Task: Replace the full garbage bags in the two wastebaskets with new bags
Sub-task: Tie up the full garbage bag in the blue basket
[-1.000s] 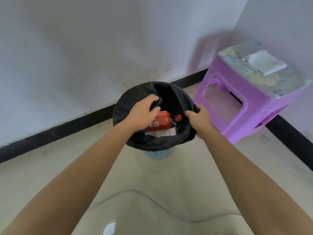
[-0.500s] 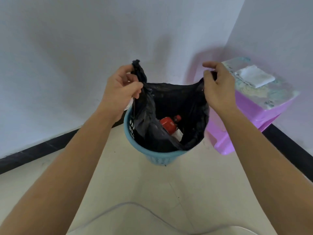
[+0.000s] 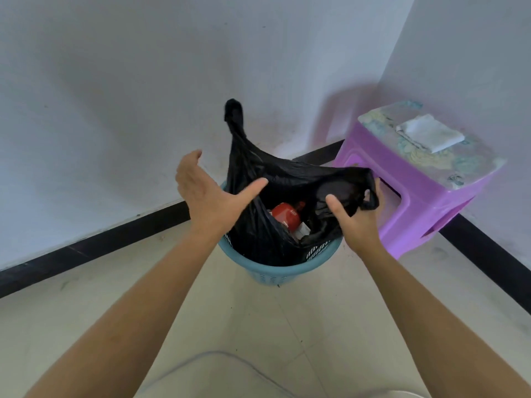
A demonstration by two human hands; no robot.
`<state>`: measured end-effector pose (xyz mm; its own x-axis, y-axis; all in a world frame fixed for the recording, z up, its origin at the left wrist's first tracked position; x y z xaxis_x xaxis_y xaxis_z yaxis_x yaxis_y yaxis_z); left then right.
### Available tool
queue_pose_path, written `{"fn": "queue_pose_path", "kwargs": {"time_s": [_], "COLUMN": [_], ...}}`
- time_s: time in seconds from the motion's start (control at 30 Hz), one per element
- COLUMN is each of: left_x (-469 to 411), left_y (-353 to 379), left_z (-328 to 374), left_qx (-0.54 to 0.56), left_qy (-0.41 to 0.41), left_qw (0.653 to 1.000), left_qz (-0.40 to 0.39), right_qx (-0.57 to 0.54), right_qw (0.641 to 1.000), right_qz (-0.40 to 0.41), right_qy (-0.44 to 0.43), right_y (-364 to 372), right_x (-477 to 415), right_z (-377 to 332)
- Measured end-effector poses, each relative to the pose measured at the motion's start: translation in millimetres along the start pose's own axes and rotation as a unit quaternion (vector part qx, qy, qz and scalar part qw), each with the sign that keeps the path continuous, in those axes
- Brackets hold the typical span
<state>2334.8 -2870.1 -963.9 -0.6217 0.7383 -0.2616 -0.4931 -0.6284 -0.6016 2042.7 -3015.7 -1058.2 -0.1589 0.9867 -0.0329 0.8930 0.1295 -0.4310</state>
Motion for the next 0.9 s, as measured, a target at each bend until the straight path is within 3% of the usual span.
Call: {"fn": "queue_pose_path", "kwargs": {"time_s": [0.07,0.17,0.27,0.33,0.5,0.63,0.73,0.83,0.9], "left_x": [-1,-10,-22,-30,-36,-34,-33,-32,-30], "left_y": [19,34,44,47,27,37,44,47,49], "left_z": [4,12,9,9,21,9,10,2,-3], "left_qx": [0.009,0.073,0.162,0.158,0.188,0.27,0.357,0.393,0.406], "left_qy": [0.005,0.03,-0.021,-0.034,-0.003,-0.069,-0.075,-0.123,-0.151], "left_qw": [0.997,0.989,0.973,0.971,0.981,0.959,0.928,0.907,0.896], "left_qz": [-0.074,-0.121,-0.16,-0.176,-0.042,-0.043,-0.074,-0.086,-0.101], "right_qx": [0.051,0.036,0.108,0.077,-0.186,-0.179,-0.117,0.029,-0.002], "right_qw": [0.998,0.999,0.993,0.997,0.979,0.976,0.993,0.994,0.992], "right_qz": [-0.001,-0.007,-0.047,-0.018,0.026,0.108,0.009,-0.088,-0.103], "right_qy": [0.021,0.011,-0.019,-0.024,-0.076,-0.054,0.017,-0.05,-0.069], "right_y": [5,5,2,-11,-34,-23,10,37,42], "right_x": [0,-5,-14,-20,-20,-1,0,-9,-10], "right_z": [14,-4,-52,-79,-134,-96,-51,-43,-56]}}
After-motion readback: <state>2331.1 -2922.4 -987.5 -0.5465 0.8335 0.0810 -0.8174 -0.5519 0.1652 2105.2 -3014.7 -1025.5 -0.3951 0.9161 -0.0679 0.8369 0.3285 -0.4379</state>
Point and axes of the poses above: each hand's wrist, its own x-axis away from the middle knuckle, its own y-axis out of the palm, z = x × y, the point moved 8 cm from there along -x, towards the middle knuckle, and after that the axes turned 6 degrees about -z, right-handed, at the moved point
